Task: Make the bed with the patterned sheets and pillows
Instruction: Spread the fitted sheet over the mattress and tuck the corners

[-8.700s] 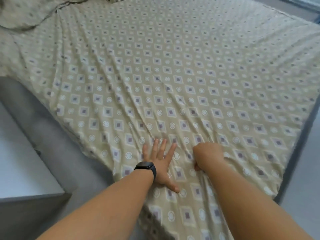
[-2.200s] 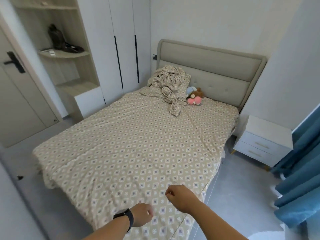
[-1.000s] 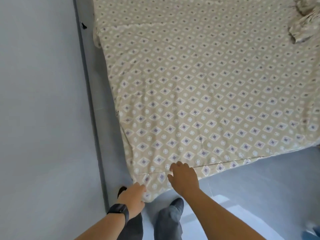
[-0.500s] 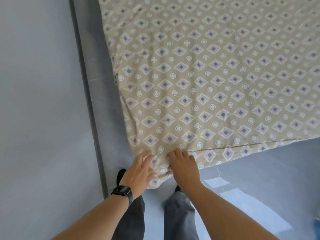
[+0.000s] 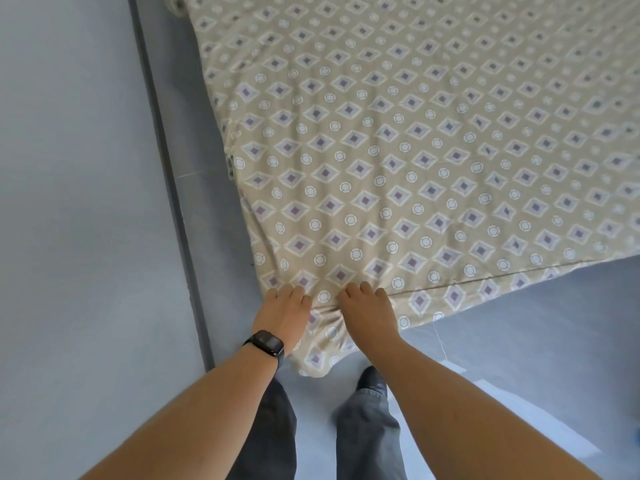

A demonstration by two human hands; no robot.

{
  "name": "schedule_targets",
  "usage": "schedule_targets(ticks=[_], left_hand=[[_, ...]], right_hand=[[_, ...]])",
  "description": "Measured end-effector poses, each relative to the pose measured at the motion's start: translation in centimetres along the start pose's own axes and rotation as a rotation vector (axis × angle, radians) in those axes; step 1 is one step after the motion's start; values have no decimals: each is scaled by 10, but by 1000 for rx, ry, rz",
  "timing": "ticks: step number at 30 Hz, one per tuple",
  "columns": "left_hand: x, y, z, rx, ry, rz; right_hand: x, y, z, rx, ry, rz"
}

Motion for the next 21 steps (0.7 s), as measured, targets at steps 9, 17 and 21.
schedule_targets(ticks=[9,17,21], left_hand=[[-63,-2,-7,-8,-245,170],[-99,-18,23,-74,-376,-55],[-83,-14,21,-48,-208,-138]], right_hand=[[-30,-9,-34,258,18,-1],[-50,-31,-64,142,101,-243],[-57,-25,-45,172,59,-237]])
Point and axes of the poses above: each hand's wrist, its own x-axis towards the middle knuckle, its own y-axis out of the back of the hand, z = x × y, the point moved 7 cm from there along x, towards the middle knuckle, and after that the axes turned 8 degrees about z, right-handed, at the moved point
